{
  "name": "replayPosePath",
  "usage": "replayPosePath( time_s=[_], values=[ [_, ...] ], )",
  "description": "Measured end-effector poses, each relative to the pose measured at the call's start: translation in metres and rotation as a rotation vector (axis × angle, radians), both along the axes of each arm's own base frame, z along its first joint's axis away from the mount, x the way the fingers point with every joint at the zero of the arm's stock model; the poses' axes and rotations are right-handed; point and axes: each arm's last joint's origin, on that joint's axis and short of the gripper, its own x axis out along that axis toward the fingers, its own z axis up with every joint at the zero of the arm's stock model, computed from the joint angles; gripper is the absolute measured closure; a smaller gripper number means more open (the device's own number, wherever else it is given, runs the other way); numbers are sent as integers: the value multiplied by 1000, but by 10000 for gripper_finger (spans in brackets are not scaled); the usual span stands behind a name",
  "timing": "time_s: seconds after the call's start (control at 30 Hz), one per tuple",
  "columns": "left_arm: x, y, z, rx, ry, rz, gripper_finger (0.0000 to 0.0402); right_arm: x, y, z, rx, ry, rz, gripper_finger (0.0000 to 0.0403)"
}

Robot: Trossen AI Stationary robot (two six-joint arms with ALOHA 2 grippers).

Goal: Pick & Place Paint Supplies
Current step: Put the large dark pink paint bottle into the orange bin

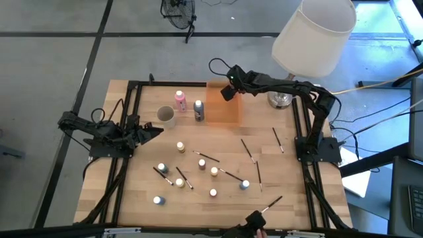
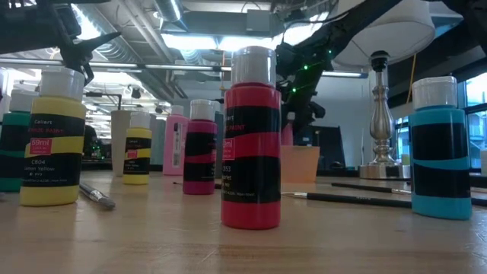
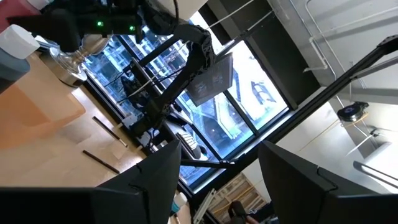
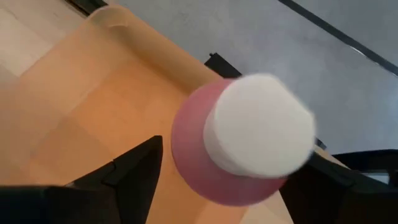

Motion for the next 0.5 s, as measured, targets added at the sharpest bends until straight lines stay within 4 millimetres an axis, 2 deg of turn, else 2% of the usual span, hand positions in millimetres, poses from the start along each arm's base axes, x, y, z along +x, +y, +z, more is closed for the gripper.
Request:
replayPosePath(
  time_s=[0.5],
  values=[
    [0,0,0,11,2,-5,189,9,-1,44,-8,-24,11,111]
  ],
)
